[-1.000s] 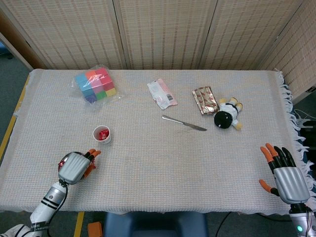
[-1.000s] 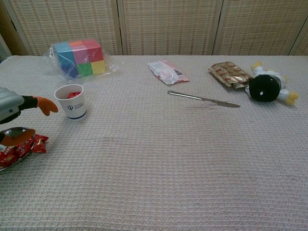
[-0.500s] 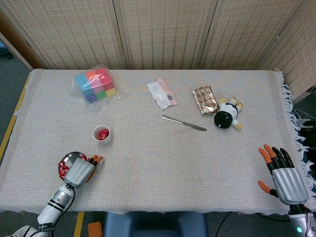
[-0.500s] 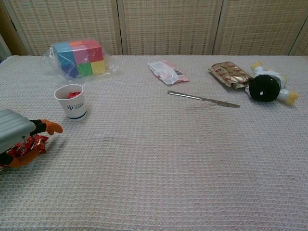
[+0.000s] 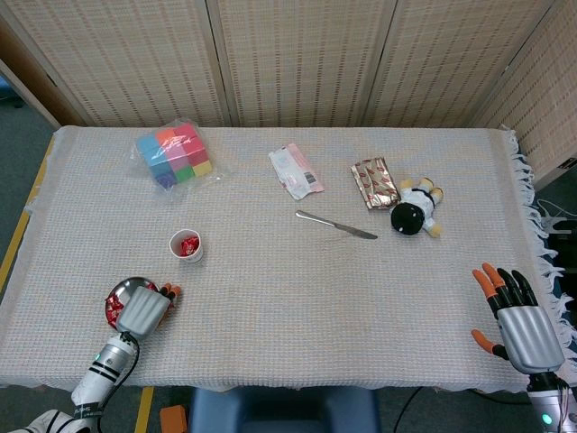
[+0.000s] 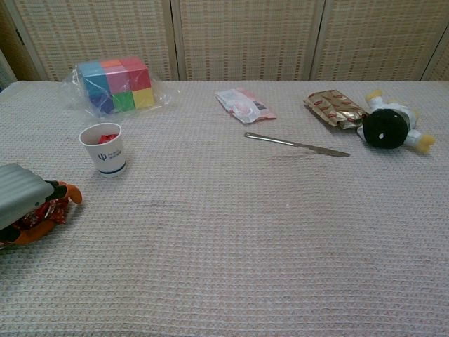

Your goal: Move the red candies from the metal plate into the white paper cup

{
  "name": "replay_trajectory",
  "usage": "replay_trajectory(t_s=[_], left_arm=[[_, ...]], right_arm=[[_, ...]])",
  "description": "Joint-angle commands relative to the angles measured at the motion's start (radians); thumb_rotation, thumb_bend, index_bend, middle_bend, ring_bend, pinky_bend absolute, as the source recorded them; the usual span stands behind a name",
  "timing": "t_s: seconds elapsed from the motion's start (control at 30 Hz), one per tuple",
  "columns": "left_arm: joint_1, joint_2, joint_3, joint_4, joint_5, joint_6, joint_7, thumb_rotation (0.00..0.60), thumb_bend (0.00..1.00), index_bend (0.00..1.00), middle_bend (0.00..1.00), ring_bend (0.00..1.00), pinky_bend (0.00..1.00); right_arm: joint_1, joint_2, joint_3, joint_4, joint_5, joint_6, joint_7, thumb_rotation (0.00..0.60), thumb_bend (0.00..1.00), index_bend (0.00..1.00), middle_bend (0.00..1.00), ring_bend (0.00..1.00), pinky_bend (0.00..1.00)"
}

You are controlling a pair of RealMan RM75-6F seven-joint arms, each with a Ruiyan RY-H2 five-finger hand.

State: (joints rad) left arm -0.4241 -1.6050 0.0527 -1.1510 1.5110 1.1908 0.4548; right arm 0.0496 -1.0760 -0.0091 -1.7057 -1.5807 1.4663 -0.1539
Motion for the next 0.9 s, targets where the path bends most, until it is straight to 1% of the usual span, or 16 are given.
replay_trajectory(t_s=[0.03,0.2,0.37,0.53,0.7,0.73,0.83,0.87,0.9], left_arm=[[0.001,-0.003,-0.001,0.005,0.007,0.007,-0.006,0.6,0.46,0.36,0.46,0.9,1.0],[0.003,-0.005,-0.008,0.007,0.025,0.03,-0.022,0.6,0.46,0.43,0.52,0.9,1.0],[0.0,0.013,-0.026,-0.019,0.049,0.075,-0.05,0.6,0.45,0.45,0.54,0.9,1.0],[-0.022,0.062,-0.08,-0.104,0.068,0.128,-0.088,0.6,0.45,0.46,0.54,0.9,1.0],[-0.075,0.09,-0.169,-0.178,0.042,0.125,-0.123,0.6,0.45,0.45,0.52,0.9,1.0],[-0.083,0.09,-0.18,-0.181,0.037,0.12,-0.127,0.6,0.45,0.45,0.52,0.9,1.0],[-0.093,0.089,-0.192,-0.184,0.028,0.11,-0.129,0.6,0.45,0.45,0.51,0.9,1.0],[-0.1,0.087,-0.2,-0.183,0.023,0.105,-0.13,0.6,0.45,0.45,0.51,0.9,1.0],[-0.121,0.078,-0.222,-0.177,0.006,0.083,-0.134,0.6,0.45,0.45,0.51,0.9,1.0]], right_arm=[[0.001,0.0,0.0,0.0,0.001,-0.002,-0.001,0.6,0.12,0.0,0.0,0.0,0.0],[0.002,0.0,0.001,0.0,0.002,-0.004,0.0,0.6,0.11,0.0,0.0,0.0,0.0],[0.001,0.001,0.002,0.001,0.003,-0.003,0.004,0.6,0.12,0.0,0.0,0.0,0.0],[0.003,0.001,0.003,0.001,0.007,-0.006,0.003,0.6,0.12,0.0,0.0,0.0,0.0],[0.005,-0.001,0.005,0.002,0.013,-0.012,-0.001,0.6,0.12,0.0,0.0,0.0,0.0],[0.006,-0.001,0.006,0.002,0.014,-0.013,-0.002,0.6,0.12,0.0,0.0,0.0,0.0],[0.006,-0.002,0.007,0.002,0.016,-0.014,-0.003,0.6,0.11,0.0,0.0,0.0,0.0],[0.006,-0.002,0.007,0.002,0.016,-0.014,-0.004,0.6,0.12,0.0,0.0,0.0,0.0],[0.007,-0.003,0.007,0.001,0.017,-0.015,-0.007,0.6,0.12,0.0,0.0,0.0,0.0]])
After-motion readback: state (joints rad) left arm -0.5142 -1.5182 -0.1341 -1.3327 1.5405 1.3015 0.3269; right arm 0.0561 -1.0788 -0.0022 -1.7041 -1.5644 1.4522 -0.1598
